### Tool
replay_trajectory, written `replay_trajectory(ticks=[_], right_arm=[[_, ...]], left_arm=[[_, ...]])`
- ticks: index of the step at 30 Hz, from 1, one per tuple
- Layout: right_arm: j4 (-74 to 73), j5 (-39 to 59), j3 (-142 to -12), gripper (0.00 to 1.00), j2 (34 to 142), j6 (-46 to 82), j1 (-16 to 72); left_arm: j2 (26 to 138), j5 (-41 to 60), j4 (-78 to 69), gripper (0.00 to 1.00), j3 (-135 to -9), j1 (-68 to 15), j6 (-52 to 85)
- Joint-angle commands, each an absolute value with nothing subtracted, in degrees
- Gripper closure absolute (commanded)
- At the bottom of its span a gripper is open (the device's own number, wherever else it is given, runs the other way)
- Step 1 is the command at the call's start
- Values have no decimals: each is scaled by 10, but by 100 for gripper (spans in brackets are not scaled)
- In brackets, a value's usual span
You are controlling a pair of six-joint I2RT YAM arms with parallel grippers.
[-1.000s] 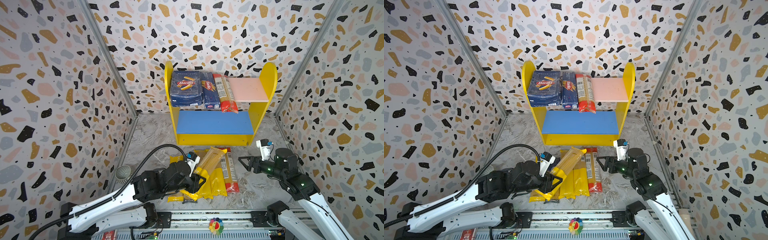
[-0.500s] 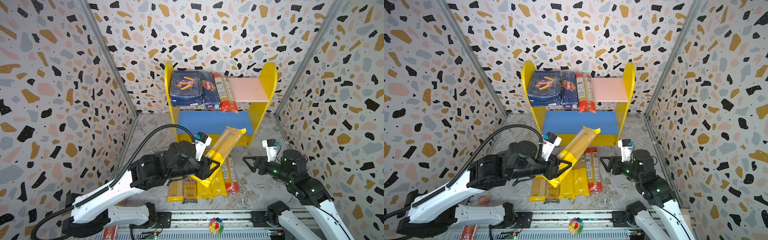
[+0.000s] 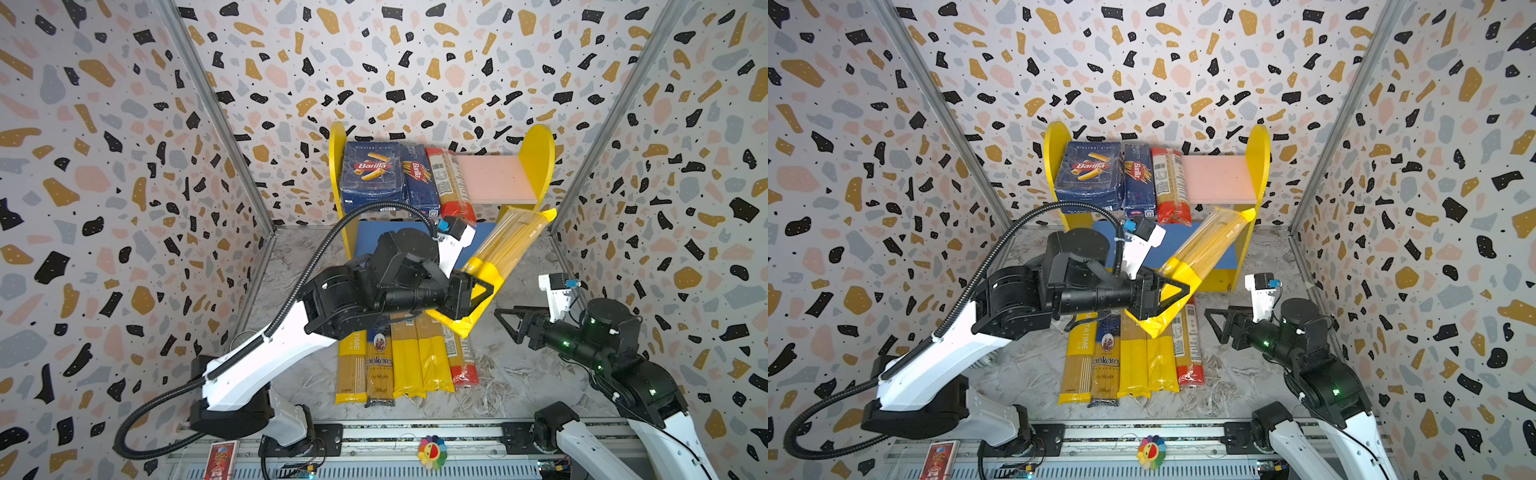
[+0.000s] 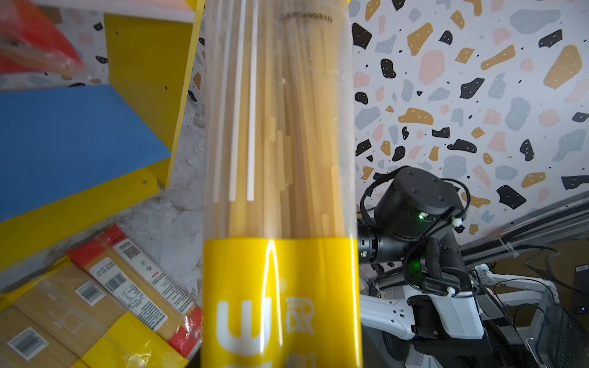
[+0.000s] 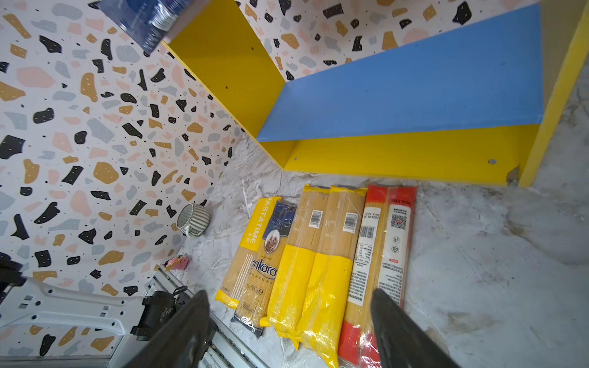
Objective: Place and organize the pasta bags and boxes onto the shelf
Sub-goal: 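Lift the yellow bag with the left gripper up toward the pink shelf, then raise the yellow bag over the shelf with left gripper while right gripper rises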
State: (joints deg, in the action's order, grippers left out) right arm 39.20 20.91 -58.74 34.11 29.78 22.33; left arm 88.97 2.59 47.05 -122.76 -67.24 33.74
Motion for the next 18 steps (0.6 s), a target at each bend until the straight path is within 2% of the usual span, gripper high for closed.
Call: replay_trajectory(ticks=[1,4,10,15,18], right_arm=[[411,191,-618,20,344,281,221],[415,184,-626,21,348,277,221],[423,165,-637,21,355,262,221],[437,134,-656,21,362,240,221],[441,120,-664,21,368,228,221]], left_arm=[[941,-2,441,100,-1371,-670,293],[996,19,443,100,-1454,-639,306],[995,61,303,100,-1365,-563,360],[1066,98,266,100,-1452,-540,385],[1092,126,207,100,-1461,-524,422]])
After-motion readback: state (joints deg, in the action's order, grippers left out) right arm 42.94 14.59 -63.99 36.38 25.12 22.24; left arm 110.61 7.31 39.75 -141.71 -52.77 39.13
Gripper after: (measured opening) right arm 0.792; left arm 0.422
